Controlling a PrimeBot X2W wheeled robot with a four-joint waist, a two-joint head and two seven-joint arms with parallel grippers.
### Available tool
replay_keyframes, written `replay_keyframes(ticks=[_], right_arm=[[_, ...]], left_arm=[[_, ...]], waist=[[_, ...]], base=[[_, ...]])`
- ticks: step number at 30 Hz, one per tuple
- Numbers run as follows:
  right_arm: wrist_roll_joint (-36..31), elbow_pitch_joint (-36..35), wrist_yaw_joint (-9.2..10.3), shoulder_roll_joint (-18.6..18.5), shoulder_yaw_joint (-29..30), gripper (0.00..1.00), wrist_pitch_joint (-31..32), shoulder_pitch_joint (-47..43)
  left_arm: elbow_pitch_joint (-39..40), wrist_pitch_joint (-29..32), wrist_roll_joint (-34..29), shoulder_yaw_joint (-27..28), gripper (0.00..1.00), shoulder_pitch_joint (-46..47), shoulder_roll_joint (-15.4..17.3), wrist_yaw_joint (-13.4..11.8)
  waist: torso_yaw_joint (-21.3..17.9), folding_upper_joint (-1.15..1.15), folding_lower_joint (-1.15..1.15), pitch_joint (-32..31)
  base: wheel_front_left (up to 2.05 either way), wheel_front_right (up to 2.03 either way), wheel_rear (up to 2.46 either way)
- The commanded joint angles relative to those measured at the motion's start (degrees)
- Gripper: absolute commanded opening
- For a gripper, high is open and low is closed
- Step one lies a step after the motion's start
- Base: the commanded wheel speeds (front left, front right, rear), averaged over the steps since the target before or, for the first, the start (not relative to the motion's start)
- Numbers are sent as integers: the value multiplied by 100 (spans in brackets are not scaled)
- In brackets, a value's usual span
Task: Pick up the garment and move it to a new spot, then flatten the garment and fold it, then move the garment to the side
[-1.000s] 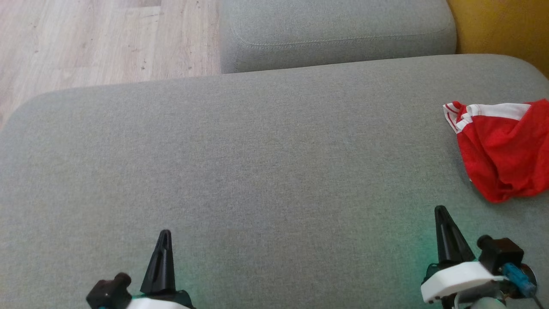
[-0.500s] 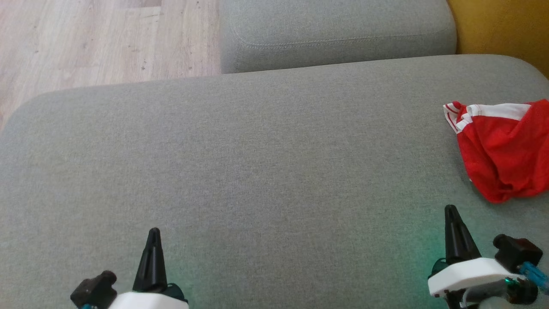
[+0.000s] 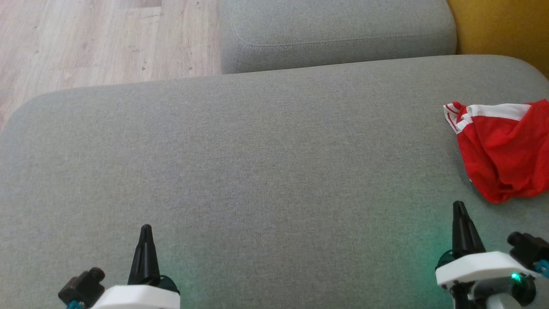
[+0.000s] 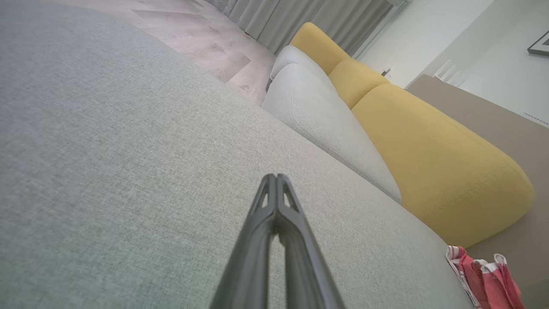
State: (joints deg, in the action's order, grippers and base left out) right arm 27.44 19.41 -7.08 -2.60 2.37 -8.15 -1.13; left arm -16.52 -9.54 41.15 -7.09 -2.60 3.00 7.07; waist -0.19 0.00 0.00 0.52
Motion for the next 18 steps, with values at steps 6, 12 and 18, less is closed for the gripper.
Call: replay_keyframes(ticks=[6, 12, 18], right_arm=[[646, -236, -15, -14, 37, 0, 133, 345], [1082, -259, -17, -15, 65, 0, 233, 374], [1518, -281, -19, -16, 94, 0, 332, 403]], left_arm=[[187, 141, 527, 216, 0, 294, 77, 15], [193, 236, 885, 284, 0, 336, 83, 17], [198, 333, 1240, 354, 0, 378, 88, 19]], waist=[[2, 0, 0, -3], [3, 0, 0, -5], [4, 0, 0, -8]], base=[[0, 0, 0], [0, 0, 0], [0, 0, 0]])
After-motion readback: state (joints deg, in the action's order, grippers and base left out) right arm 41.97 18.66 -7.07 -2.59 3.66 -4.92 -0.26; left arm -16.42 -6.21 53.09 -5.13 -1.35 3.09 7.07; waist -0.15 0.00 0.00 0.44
